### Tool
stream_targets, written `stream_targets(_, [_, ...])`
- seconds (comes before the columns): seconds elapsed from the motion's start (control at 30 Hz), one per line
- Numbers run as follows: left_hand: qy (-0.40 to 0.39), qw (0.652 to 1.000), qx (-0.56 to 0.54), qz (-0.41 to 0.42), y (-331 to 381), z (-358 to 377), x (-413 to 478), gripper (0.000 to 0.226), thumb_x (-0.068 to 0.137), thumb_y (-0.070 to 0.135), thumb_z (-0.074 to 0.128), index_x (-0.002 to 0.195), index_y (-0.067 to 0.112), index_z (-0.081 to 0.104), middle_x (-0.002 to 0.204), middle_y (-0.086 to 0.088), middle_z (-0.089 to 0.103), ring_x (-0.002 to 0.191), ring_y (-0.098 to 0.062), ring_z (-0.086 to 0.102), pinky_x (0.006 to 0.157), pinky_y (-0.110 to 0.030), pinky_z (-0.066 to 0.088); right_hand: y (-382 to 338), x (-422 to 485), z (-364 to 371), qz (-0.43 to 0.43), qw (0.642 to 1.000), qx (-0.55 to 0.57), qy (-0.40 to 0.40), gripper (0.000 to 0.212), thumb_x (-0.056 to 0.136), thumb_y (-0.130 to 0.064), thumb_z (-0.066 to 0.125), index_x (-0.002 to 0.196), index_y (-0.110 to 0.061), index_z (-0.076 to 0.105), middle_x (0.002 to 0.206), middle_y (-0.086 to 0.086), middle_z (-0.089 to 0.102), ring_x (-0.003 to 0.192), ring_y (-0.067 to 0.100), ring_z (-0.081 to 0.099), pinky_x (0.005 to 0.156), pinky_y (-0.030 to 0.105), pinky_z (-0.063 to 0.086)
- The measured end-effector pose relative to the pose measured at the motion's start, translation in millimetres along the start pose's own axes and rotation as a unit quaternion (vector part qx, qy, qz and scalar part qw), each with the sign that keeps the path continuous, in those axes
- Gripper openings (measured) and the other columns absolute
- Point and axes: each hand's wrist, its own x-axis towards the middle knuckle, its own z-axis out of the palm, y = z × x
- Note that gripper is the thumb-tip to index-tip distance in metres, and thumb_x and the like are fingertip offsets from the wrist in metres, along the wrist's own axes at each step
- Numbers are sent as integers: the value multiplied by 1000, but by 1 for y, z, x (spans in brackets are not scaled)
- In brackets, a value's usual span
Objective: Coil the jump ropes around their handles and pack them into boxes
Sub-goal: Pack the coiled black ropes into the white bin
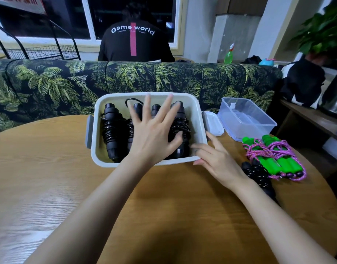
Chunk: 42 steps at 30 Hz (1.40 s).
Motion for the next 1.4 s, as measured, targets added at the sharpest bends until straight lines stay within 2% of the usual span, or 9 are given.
stream_targets(0.23, [-68,998,3,13,17,24,19,50,73,53,53,113,28,68,145,2,47,133,-54,34,101,-83,10,1,-3,0,3,1000,3,6,49,104,-48,36,87,-10,62,101,-2,64,128,39,48,111,45,38])
stream_targets(0.4, [-56,998,27,-14,14,25,14,47,67,52,58,105,26,66,147,5,44,137,-63,19,99,-84,3,-5,0,-3,21,999,-41,26,47,102,-48,39,84,-11,62,92,-5,63,128,35,48,64,48,58])
stream_targets(0.73, [-41,997,53,-32,-7,20,-2,43,71,51,54,104,28,67,149,7,44,136,-65,19,100,-82,-6,-17,-3,-13,-10,996,-82,29,51,101,-51,37,81,-13,64,87,-8,66,121,33,46,44,22,30])
stream_targets(0.87, [-53,997,44,-29,-9,21,-1,47,73,57,51,109,30,66,151,9,41,138,-63,16,99,-81,-10,-17,-1,-8,6,997,-72,26,42,98,-47,43,85,-13,64,90,-8,65,121,30,43,46,29,43])
stream_targets(0.93, [-60,997,36,-27,-9,22,0,50,74,59,50,112,31,66,152,8,40,139,-62,16,99,-81,-11,-18,-3,-7,44,999,-13,10,38,98,-46,44,99,-16,68,108,-11,67,128,28,40,65,41,57])
stream_targets(1.07, [-68,997,32,-27,-10,22,3,46,78,58,58,115,32,65,153,7,39,139,-61,16,99,-81,-10,-17,-26,-20,141,988,27,62,38,95,-34,60,130,-22,63,144,-9,52,135,22,39,104,35,41])
stream_targets(1.17, [-79,996,32,-33,-9,21,4,44,78,54,65,115,31,65,154,7,38,140,-61,15,99,-82,-9,-14,-52,-39,333,930,-133,83,46,92,-38,65,134,-21,58,139,4,52,123,31,43,96,48,47])
stream_targets(1.27, [-81,996,33,-33,-5,20,3,43,78,52,67,115,30,65,154,6,38,140,-61,15,99,-83,-7,-16,-71,-52,548,811,-193,-69,70,87,-63,57,143,-23,41,142,14,41,123,39,40,94,50,43])
stream_targets(1.4, [-72,996,36,-26,-4,19,-1,42,78,51,67,114,30,65,155,7,38,140,-61,15,99,-84,-5,-19,-82,-50,579,786,-124,-176,95,78,-66,69,150,-31,19,141,11,31,120,37,49,88,43,47])
